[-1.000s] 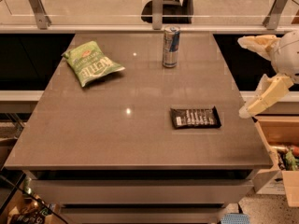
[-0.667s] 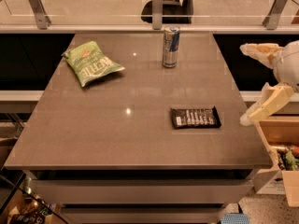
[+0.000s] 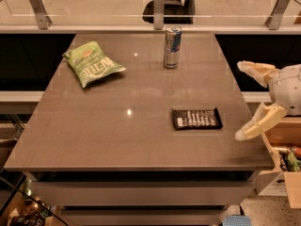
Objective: Pick rxbar chocolate
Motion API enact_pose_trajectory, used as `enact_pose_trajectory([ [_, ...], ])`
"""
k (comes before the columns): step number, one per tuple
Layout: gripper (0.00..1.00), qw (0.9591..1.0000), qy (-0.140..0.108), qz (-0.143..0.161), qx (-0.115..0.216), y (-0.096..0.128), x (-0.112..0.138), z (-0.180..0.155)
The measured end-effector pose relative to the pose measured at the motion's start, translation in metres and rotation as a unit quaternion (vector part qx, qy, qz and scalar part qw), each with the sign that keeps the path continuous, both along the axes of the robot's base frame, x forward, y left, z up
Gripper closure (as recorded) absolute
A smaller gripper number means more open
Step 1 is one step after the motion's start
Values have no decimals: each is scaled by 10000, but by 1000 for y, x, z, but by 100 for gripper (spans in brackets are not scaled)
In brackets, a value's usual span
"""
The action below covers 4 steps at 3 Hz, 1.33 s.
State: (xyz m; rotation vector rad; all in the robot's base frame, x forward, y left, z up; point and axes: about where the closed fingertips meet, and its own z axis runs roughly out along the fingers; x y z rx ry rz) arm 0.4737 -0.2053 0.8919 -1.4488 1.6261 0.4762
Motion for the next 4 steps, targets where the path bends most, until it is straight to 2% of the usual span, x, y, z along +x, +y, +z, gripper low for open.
enact_pose_trajectory([
  [2,0,9983,-94,318,471,12,21,-23],
  [3,0,9971,31,520,553,20,32,-35],
  [4,0,9948,275,758,629,28,32,-46],
])
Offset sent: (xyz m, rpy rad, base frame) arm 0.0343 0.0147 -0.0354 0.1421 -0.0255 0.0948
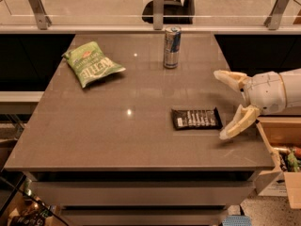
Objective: Pick rxbar chocolate
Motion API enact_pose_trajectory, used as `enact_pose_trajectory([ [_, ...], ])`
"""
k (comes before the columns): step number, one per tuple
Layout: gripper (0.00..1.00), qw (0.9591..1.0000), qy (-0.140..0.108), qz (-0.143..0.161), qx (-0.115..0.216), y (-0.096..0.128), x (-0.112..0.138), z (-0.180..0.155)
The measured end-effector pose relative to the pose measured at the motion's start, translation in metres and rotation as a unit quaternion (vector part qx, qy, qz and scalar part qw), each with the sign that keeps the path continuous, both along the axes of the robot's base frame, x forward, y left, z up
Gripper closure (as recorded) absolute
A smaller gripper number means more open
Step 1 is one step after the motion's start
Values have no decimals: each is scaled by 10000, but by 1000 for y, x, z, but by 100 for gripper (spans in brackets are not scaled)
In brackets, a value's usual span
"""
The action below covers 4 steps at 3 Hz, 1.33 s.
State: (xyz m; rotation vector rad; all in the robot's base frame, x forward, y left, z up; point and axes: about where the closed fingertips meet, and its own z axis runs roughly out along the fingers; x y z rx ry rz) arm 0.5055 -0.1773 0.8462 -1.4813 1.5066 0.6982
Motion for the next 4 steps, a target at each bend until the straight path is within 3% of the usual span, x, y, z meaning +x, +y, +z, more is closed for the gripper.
enact_pose_trajectory([
  [2,0,9980,447,383,231,14,-17,-24],
  [3,0,9979,452,390,236,14,-17,-25],
  [4,18,9978,455,411,240,16,-17,-25],
])
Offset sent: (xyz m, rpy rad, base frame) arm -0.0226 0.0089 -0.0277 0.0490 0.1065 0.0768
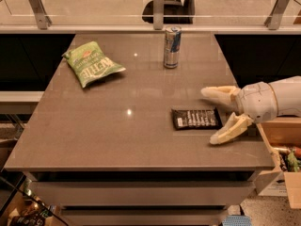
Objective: Pick rxbar chocolate
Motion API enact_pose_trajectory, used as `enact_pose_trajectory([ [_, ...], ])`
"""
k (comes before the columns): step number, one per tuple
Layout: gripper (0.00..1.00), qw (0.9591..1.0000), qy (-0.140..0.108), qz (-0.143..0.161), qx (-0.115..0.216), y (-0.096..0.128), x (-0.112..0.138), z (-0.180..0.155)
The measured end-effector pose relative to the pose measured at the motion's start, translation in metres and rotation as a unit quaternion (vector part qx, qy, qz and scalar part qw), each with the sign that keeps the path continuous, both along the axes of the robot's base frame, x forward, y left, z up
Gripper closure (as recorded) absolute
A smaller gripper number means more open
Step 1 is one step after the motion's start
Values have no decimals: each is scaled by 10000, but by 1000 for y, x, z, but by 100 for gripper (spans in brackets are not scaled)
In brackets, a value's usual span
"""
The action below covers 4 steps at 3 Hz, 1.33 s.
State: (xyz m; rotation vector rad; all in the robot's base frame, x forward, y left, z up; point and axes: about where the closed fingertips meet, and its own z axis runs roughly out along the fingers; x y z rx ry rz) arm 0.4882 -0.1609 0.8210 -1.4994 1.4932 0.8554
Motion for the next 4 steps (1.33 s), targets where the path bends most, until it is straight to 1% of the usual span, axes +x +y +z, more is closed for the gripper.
enact_pose_trajectory([
  [3,88,10000,9,56,12,6,0,-1],
  [4,100,10000,12,75,15,8,1,-1],
])
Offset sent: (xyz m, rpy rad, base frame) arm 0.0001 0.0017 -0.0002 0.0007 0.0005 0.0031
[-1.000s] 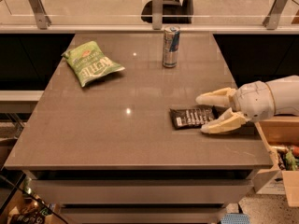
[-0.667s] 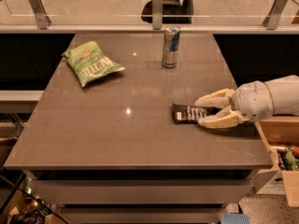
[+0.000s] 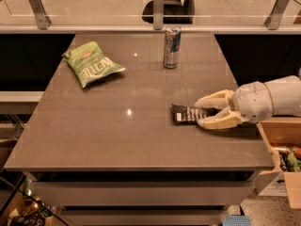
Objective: Pick rxbar chocolate
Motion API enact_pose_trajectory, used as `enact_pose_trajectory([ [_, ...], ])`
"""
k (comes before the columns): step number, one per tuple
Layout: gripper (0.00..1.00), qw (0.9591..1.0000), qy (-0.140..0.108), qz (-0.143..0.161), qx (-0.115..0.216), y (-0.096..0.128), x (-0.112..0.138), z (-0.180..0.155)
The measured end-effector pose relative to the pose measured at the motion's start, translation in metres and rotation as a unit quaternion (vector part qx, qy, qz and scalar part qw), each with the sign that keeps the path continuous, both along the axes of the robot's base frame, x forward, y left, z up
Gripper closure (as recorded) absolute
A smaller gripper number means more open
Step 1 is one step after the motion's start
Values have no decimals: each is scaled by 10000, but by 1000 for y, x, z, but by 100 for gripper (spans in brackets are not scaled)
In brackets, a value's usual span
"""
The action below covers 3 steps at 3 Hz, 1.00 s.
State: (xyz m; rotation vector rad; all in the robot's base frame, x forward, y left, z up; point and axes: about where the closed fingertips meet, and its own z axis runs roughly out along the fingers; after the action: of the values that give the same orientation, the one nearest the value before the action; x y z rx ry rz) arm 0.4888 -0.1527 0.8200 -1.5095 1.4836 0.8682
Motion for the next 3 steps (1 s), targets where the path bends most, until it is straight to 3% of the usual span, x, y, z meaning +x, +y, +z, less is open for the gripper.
enact_pose_trajectory([
  [3,100,9998,-3,-120,-134,2,-4,30],
])
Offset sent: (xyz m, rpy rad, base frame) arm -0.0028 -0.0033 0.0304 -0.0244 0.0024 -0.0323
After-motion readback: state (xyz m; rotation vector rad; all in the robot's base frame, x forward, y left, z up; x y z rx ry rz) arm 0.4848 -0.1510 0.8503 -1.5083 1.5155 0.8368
